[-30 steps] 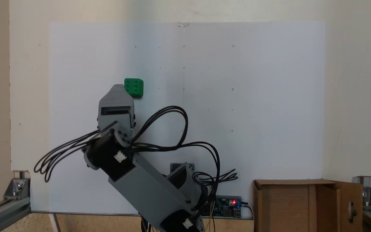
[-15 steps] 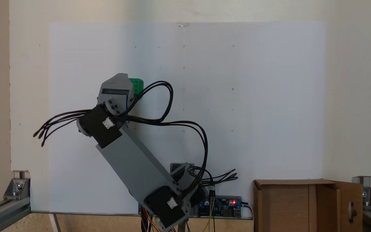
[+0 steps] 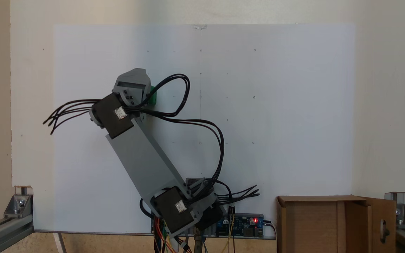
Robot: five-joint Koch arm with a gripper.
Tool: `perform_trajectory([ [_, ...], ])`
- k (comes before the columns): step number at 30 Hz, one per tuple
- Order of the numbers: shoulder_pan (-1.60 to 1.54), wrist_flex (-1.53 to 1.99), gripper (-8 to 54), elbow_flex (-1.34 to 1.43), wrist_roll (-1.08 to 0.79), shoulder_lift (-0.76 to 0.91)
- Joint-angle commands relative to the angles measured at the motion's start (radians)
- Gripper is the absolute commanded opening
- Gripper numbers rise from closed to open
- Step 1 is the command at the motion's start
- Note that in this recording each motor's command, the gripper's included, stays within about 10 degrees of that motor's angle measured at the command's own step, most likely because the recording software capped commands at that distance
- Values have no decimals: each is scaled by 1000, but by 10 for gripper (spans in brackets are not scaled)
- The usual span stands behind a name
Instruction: Grasp a green dice and put it in the bin.
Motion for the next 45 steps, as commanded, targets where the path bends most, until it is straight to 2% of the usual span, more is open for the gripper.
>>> perform_trajectory([
  [1,-9,-17,424,-48,72,18],
  [26,-26,-34,426,-44,71,-37],
  [45,-35,-163,426,92,71,-71],
])
